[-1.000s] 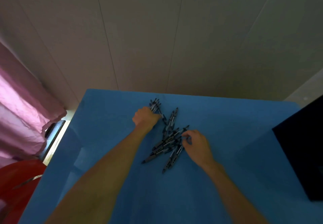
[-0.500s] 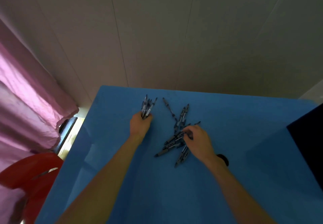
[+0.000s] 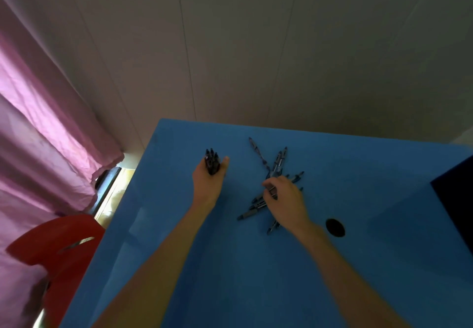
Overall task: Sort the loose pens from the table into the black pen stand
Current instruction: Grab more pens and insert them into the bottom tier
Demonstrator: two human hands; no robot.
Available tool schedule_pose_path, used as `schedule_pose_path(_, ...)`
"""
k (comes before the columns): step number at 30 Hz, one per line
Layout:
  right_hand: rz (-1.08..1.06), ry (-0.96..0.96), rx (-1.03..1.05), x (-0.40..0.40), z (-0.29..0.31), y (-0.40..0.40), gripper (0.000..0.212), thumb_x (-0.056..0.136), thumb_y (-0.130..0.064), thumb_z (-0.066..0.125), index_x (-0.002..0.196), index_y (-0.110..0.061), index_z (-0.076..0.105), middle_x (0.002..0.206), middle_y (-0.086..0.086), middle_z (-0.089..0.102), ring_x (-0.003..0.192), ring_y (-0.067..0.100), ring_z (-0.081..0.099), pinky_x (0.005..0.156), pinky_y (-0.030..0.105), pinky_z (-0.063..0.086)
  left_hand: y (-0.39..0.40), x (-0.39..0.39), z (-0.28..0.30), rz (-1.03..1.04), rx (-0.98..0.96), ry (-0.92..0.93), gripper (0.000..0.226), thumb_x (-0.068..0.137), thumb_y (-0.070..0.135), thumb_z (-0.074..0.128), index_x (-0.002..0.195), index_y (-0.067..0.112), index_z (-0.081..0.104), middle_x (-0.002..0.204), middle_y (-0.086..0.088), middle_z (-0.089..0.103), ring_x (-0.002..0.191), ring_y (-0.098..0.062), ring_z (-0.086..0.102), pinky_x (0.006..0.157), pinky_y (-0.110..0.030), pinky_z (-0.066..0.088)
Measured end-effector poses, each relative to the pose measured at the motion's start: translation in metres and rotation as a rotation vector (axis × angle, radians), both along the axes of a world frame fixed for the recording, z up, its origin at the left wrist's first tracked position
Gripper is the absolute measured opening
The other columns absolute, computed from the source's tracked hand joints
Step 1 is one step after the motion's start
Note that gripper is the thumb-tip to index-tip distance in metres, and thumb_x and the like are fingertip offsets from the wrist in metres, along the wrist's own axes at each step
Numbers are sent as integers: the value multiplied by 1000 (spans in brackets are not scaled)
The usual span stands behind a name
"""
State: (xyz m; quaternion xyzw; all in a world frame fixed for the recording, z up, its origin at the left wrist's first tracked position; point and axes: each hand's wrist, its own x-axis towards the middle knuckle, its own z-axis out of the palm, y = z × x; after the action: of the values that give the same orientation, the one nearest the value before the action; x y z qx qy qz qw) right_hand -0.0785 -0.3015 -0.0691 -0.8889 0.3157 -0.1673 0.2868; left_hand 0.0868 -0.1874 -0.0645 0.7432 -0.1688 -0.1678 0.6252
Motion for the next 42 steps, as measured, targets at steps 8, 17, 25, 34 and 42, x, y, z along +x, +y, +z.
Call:
schedule_pose_path(8, -5, -12, -2, -4, 0, -2, 20, 96, -16, 62, 115, -17, 68, 108, -5, 61, 93, 6, 59, 82, 16, 46, 4, -1, -10, -92, 87, 38, 47, 90, 35, 74, 66, 9, 42, 67, -18, 41, 63, -23, 38, 62, -43, 39)
schedule_pose_path(17, 3, -7, 7, -10, -1, -10, 21, 95, -15, 64, 116, -16, 69, 110, -3, 63, 94, 7, 62, 88, 25, 54, 3, -4, -17, -21, 119, 29, 31, 98, 41, 59, 87, 17, 75, 86, 5, 70, 80, -7, 64, 77, -29, 51)
schedule_pose_path(25, 0, 39, -2, -16, 25, -9, 19, 97, -19, 60, 115, -19, 68, 110, -4, 62, 93, 7, 59, 82, 20, 49, 10, -4, 6, -155, 108, 90, 32, 99, 28, 62, 90, -1, 72, 85, -4, 74, 80, -18, 71, 75, -30, 56)
schedule_pose_path(34, -55, 38, 1, -39, 76, 12, 18, 98, -18, 60, 114, -19, 67, 103, -5, 60, 83, 6, 56, 77, 18, 44, 39, -15, 56, -379, 348, 96, 35, 90, 37, 71, 81, 11, 50, 64, -7, 42, 59, -21, 47, 54, -35, 48)
schedule_pose_path(42, -183, 100, 6, -113, 109, 52, 20, 99, -19, 58, 117, -16, 67, 116, 1, 63, 92, 11, 57, 83, 22, 43, 52, -62, 99, -545, 399, 83, 17, 93, 25, 67, 91, 11, 57, 67, -9, 68, 49, -18, 63, 50, -26, 52)
